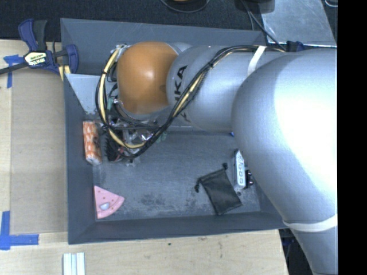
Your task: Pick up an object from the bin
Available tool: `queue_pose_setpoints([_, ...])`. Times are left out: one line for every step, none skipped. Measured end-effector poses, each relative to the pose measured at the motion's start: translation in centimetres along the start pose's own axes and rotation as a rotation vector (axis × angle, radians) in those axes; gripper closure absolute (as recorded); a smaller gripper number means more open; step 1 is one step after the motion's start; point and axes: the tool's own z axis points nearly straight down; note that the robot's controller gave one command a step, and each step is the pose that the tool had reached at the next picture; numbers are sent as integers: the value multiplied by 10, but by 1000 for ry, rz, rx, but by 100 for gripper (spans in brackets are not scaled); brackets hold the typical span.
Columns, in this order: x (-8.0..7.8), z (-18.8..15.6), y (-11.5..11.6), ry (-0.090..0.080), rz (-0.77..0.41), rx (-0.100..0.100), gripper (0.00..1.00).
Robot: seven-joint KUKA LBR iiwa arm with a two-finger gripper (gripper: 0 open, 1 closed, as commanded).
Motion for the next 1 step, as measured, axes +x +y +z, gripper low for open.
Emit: queue_pose_setpoints([-8, 2, 9, 5, 48, 0, 100])
